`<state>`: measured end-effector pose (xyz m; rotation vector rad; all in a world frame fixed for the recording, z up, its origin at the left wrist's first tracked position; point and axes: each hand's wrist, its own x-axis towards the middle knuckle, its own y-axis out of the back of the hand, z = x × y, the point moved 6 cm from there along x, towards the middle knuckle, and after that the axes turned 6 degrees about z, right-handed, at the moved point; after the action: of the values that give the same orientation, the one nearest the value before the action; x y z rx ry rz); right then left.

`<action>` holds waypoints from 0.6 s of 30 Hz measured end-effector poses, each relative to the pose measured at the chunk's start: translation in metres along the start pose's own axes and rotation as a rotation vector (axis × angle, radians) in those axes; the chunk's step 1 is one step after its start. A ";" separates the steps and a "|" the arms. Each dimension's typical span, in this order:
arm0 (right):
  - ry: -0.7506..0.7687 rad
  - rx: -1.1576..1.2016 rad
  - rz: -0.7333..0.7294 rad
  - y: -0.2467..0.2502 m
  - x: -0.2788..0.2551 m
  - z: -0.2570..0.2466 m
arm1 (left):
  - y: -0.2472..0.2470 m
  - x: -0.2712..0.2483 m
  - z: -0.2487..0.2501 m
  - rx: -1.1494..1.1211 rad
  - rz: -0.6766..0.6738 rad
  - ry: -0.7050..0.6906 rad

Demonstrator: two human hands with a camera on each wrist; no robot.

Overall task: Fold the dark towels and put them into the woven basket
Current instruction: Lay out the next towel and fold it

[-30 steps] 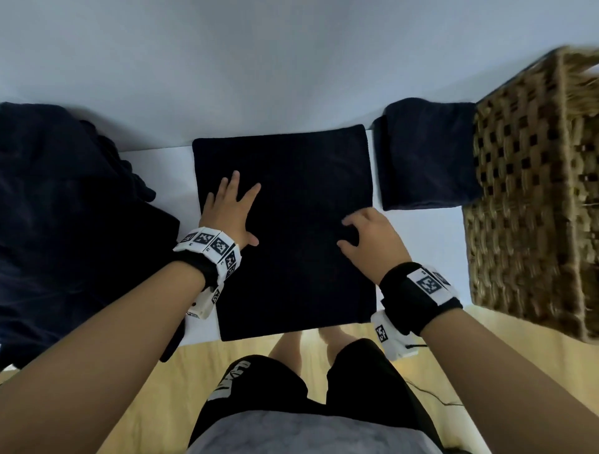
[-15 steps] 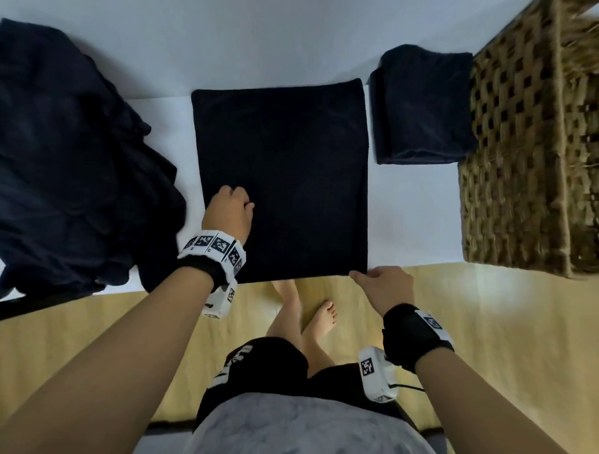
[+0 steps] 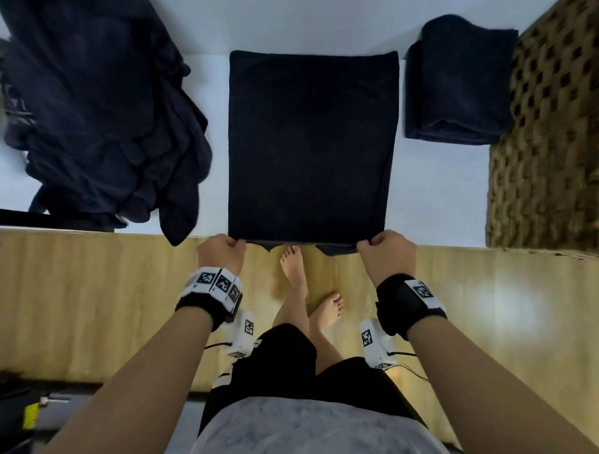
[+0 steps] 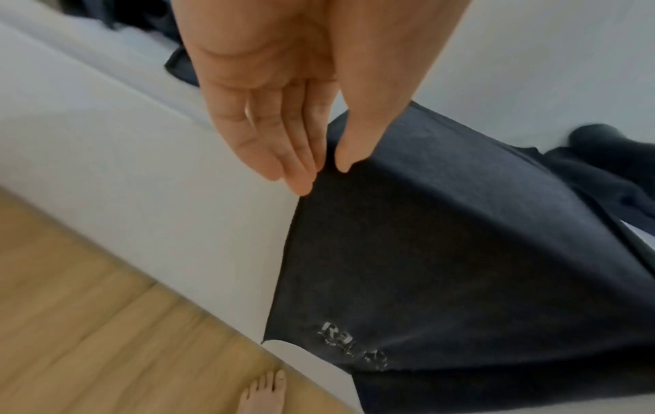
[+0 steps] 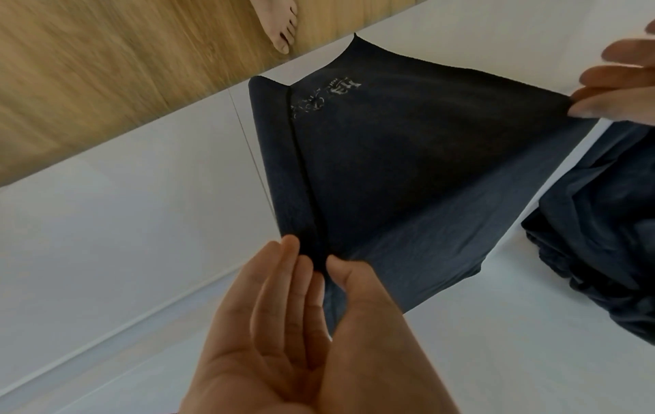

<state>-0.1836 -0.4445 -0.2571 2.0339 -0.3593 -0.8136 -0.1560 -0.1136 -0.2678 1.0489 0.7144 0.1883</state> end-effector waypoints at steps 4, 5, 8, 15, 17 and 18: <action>0.018 -0.002 0.005 -0.002 0.001 -0.001 | -0.008 0.007 -0.010 -0.127 0.015 0.157; 0.021 0.001 0.002 -0.002 0.002 0.000 | -0.008 0.006 -0.013 -0.191 0.027 0.186; 0.014 0.050 -0.005 0.001 0.005 0.004 | -0.003 0.001 -0.019 -0.320 0.046 0.224; -0.047 0.209 0.030 0.038 0.015 0.021 | 0.027 -0.003 -0.006 -0.251 0.084 0.114; -0.068 0.269 0.017 0.050 0.018 0.022 | 0.037 -0.003 -0.003 -0.276 0.078 0.113; -0.077 0.298 0.010 0.054 0.019 0.022 | 0.042 -0.004 0.000 -0.296 0.088 0.115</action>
<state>-0.1810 -0.4989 -0.2285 2.2771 -0.5617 -0.8751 -0.1510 -0.0937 -0.2307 0.7907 0.7189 0.4207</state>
